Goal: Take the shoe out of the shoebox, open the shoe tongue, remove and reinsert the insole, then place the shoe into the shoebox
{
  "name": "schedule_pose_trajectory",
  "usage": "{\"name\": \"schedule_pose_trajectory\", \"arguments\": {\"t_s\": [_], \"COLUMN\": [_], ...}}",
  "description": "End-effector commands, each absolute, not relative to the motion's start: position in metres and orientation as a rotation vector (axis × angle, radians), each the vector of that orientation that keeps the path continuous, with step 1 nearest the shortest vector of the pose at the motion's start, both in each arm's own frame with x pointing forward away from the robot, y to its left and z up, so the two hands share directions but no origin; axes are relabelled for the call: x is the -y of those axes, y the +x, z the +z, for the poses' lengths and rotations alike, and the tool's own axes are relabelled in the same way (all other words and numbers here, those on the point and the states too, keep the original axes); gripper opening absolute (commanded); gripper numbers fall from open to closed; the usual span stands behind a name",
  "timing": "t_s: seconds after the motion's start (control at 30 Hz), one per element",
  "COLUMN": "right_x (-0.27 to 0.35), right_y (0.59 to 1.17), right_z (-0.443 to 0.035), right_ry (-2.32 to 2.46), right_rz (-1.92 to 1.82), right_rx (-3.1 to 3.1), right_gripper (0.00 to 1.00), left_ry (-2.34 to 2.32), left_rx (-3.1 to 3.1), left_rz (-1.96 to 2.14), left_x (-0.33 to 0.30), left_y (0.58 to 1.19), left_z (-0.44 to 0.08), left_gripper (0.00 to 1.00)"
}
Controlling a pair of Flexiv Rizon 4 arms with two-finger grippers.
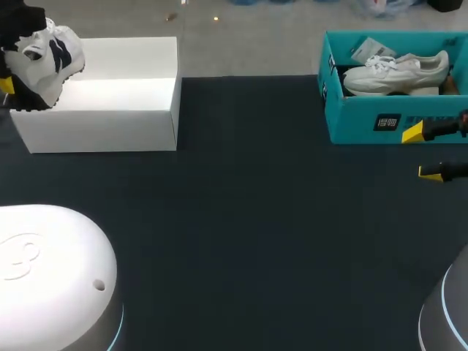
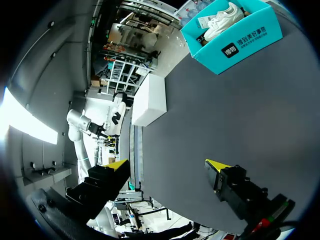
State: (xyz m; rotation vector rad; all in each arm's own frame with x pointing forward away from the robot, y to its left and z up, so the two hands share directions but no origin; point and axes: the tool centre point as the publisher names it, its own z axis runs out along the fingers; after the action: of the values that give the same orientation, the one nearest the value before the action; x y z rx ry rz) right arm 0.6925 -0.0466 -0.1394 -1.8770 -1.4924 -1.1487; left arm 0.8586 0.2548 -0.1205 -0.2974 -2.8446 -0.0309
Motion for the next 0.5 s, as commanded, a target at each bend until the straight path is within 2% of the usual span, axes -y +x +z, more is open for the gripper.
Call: {"name": "schedule_pose_trajectory", "arguments": {"t_s": [0.03,0.5], "right_x": [0.046,0.046], "right_y": [0.692,0.692], "right_z": [-0.140,-0.140], "right_ry": [-1.879,-1.879], "right_rz": [-1.149,-1.149], "right_rx": [1.492,1.492], "right_gripper": [1.00,1.00], "left_ry": [-0.248,-0.293], "left_rx": [2.878,2.960], "left_rz": [0.002,-0.101], "left_x": [-0.281,-0.321], "left_y": [0.876,0.950], "left_z": [-0.123,-0.149], "left_gripper": [0.00,0.00]}}
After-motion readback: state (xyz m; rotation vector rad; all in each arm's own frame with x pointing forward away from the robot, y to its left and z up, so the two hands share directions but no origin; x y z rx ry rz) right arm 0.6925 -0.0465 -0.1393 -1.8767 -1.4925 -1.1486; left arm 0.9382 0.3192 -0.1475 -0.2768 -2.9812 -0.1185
